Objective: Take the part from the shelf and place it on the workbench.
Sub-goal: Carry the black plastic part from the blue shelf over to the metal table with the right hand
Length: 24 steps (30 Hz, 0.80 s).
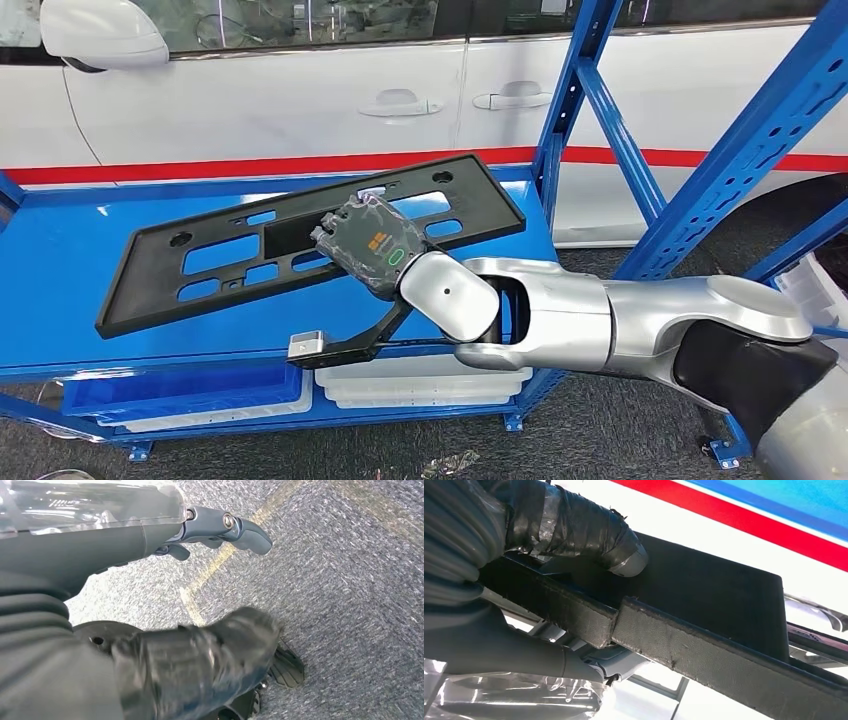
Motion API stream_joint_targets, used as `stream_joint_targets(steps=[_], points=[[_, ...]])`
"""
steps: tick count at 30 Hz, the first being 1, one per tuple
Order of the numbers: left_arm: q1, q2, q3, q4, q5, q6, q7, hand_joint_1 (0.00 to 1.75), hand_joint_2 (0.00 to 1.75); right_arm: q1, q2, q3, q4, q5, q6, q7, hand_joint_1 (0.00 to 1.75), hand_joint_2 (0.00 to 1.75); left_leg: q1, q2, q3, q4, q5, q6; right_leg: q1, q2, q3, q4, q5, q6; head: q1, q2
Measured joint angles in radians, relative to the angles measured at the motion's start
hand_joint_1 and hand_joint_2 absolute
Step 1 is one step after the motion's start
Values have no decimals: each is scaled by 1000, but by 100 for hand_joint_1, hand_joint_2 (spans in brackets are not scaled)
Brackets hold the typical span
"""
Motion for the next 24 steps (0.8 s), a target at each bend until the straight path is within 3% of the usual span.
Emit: stream_joint_targets(steps=[24], points=[[0,0,0,0,1,10,15,0,175,25,-26,0,-132,-1,-80,-23,175,175,0,0,0,0,0,0,0,0,0,0,0,0,0,0]])
